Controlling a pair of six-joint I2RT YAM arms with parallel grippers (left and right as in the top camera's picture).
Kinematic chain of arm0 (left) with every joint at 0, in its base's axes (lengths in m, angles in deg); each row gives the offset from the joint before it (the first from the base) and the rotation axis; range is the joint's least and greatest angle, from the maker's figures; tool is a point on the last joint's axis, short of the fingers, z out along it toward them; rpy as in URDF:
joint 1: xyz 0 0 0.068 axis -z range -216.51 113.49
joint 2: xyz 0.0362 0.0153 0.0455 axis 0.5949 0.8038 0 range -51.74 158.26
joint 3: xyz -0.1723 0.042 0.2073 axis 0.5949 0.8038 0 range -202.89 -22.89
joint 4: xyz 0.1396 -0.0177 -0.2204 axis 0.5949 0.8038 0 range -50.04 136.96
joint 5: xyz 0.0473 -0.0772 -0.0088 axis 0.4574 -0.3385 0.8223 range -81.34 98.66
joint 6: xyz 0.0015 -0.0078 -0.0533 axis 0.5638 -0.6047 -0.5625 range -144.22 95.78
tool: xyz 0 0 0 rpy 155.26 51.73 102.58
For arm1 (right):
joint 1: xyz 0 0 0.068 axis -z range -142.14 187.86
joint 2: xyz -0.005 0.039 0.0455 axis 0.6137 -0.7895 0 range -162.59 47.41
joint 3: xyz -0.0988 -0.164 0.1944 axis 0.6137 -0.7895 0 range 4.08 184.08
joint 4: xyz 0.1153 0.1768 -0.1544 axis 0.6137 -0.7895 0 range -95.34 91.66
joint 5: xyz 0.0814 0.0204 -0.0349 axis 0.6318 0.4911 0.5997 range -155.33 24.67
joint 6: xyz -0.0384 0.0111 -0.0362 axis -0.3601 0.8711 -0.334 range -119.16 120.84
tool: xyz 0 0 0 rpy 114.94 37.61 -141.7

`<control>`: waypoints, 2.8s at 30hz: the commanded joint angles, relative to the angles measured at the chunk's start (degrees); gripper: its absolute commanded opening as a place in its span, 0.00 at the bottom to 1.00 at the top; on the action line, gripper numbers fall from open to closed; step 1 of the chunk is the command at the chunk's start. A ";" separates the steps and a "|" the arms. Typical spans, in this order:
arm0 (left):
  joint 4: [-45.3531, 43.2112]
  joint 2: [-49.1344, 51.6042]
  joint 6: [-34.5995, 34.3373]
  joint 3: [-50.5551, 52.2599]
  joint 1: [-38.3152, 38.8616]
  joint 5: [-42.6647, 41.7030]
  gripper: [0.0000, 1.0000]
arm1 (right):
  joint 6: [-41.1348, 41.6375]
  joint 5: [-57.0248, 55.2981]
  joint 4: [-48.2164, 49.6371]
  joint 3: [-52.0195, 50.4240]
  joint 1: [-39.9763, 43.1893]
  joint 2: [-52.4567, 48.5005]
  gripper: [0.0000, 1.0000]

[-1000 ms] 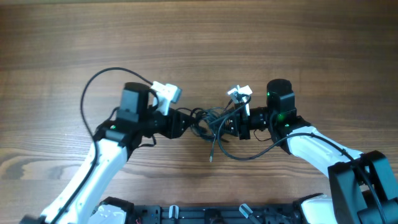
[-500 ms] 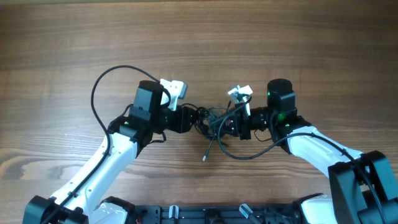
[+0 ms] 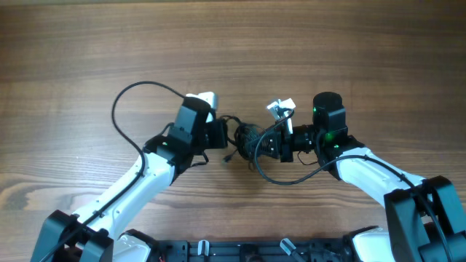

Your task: Untangle cables

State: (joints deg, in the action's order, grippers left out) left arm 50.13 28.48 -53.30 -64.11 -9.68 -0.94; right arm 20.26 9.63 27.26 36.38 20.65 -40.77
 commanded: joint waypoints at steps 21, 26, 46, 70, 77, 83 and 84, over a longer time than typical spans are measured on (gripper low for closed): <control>6.64 -17.22 -14.60 -0.04 -18.73 -6.64 0.04 | 13.97 -26.53 -11.37 0.33 -0.11 -0.02 0.04; 10.47 -17.22 -14.62 -0.04 -13.18 -9.03 0.04 | 15.65 -26.58 -0.33 0.33 -0.11 -0.02 0.04; 4.28 -22.84 -11.08 -0.04 -11.17 -2.78 0.48 | 4.70 -2.21 14.53 0.33 2.40 0.00 0.04; 20.39 -23.39 -37.88 -0.04 -14.36 6.10 1.00 | 46.23 -33.00 17.51 0.33 4.11 0.00 0.05; 19.69 -19.06 -33.62 -0.04 -14.29 -5.95 0.98 | 62.40 -36.70 19.39 0.33 4.11 0.00 0.10; 12.24 -17.49 -21.66 -0.04 -9.81 -13.49 1.00 | 69.05 -40.89 34.73 0.33 4.11 0.00 0.04; 11.89 -17.44 -20.33 -0.04 -9.11 -13.51 1.00 | 67.45 -40.85 36.87 0.33 4.11 0.00 0.04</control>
State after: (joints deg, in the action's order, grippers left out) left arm 63.42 10.49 -82.46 -64.11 -21.88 -9.93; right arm 87.23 -28.58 58.72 36.12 24.73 -40.77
